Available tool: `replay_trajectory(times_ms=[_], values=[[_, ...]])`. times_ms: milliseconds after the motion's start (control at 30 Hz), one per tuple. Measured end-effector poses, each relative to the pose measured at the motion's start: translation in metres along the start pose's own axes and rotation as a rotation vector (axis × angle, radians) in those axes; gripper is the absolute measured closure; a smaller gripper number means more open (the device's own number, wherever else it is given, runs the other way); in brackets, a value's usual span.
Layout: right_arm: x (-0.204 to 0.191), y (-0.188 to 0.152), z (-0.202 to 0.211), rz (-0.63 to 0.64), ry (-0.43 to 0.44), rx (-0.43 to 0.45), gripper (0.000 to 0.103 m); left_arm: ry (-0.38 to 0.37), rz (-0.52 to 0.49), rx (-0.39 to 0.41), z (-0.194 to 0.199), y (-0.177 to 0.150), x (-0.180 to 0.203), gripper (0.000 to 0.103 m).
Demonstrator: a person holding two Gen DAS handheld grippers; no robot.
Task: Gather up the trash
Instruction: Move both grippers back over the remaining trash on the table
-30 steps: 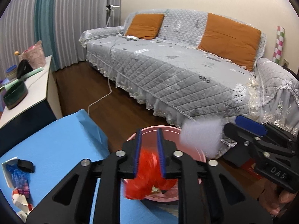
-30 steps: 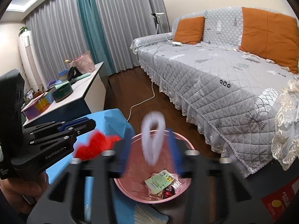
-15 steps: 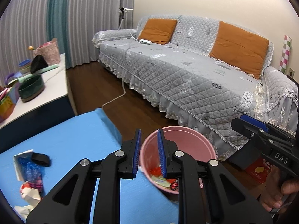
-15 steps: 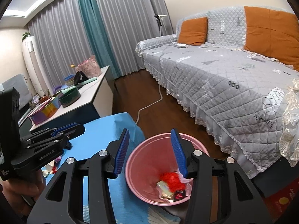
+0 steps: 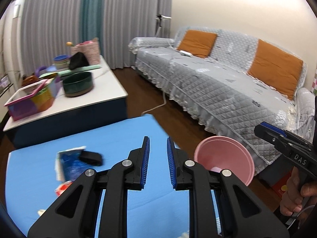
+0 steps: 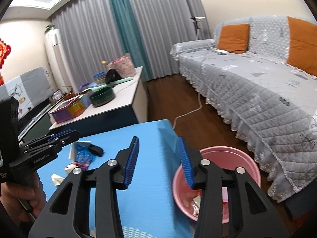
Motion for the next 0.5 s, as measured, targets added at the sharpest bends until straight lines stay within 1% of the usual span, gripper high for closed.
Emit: replay_trajectory(times_ms=[67, 267, 433, 500], values=[[-0.016, -0.001, -0.006, 0.015, 0.029, -0.005, 0.069, 0.025, 0.018, 0.005, 0.007, -0.002, -0.019, 0.085], [-0.06, -0.008, -0.023, 0.066, 0.101, -0.027, 0.077, 0.097, 0.062, 0.006, 0.025, -0.013, -0.07, 0.085], [-0.097, -0.017, -0.038, 0.104, 0.161, -0.047, 0.083, 0.171, 0.119, -0.007, 0.041, -0.028, -0.121, 0.085], [-0.112, -0.023, -0.045, 0.119, 0.187, -0.06, 0.084, 0.197, 0.141, -0.014, 0.046, -0.033, -0.138, 0.085]])
Point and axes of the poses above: each gripper's, at about its wrist camera, not at the fingertips, and z roughly against the way its jaws point, x to its right, y to its top, the point moved 6 cm from there along -z, roughly the way its jaws point, and after that the axes turned 6 degrees about x, right-handed, at the moved point
